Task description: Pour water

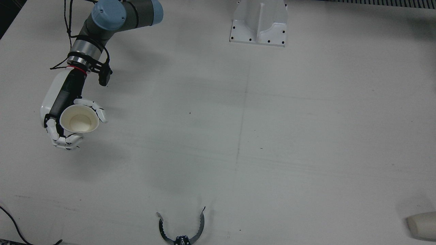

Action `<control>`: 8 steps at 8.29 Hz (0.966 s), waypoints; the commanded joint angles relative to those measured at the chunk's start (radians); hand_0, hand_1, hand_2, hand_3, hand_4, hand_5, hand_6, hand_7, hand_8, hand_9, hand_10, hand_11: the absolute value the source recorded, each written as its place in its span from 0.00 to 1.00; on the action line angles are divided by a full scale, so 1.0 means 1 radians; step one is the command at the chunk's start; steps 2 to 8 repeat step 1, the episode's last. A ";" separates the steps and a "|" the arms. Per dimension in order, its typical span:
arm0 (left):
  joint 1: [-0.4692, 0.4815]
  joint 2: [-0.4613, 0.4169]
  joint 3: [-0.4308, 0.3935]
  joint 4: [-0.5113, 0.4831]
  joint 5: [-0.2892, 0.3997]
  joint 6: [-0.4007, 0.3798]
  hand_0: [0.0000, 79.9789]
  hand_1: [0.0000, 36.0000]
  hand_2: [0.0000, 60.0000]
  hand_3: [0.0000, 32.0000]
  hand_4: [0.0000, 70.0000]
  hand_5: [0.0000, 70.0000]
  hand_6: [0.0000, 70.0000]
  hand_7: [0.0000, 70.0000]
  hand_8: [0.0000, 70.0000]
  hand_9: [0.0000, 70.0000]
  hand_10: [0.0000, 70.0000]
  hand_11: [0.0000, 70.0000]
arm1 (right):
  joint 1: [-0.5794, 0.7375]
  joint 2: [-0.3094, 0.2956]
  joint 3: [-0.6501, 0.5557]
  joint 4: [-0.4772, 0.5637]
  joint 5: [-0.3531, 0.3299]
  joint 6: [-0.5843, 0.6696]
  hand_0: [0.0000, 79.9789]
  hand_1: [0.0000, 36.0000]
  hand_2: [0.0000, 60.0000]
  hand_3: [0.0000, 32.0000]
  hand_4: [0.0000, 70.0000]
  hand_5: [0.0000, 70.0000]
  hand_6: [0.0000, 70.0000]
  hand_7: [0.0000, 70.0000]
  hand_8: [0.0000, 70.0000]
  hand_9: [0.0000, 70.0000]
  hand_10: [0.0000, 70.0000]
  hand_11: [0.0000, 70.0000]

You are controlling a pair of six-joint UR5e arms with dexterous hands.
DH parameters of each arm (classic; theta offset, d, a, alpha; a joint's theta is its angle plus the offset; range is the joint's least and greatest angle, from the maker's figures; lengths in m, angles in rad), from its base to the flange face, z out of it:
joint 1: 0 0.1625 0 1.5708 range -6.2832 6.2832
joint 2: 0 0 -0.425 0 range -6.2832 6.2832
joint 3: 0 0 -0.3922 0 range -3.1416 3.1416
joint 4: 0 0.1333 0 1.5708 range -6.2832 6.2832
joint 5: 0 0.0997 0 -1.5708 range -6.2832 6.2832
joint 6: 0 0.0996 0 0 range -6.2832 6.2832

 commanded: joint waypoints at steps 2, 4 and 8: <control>-0.049 0.043 -0.206 0.126 0.013 -0.072 0.53 0.15 0.00 0.00 0.14 0.00 0.00 0.01 0.00 0.00 0.01 0.02 | -0.002 -0.007 0.000 0.000 0.003 0.002 0.60 0.54 0.78 0.00 0.22 0.94 0.58 0.78 0.59 0.82 0.36 0.54; -0.049 0.043 -0.206 0.126 0.013 -0.072 0.53 0.15 0.00 0.00 0.14 0.00 0.00 0.01 0.00 0.00 0.01 0.02 | -0.002 -0.007 0.000 0.000 0.003 0.002 0.60 0.54 0.78 0.00 0.22 0.94 0.58 0.78 0.59 0.82 0.36 0.54; -0.049 0.043 -0.206 0.126 0.013 -0.072 0.53 0.15 0.00 0.00 0.14 0.00 0.00 0.01 0.00 0.00 0.01 0.02 | -0.002 -0.007 0.000 0.000 0.003 0.002 0.60 0.54 0.78 0.00 0.22 0.94 0.58 0.78 0.59 0.82 0.36 0.54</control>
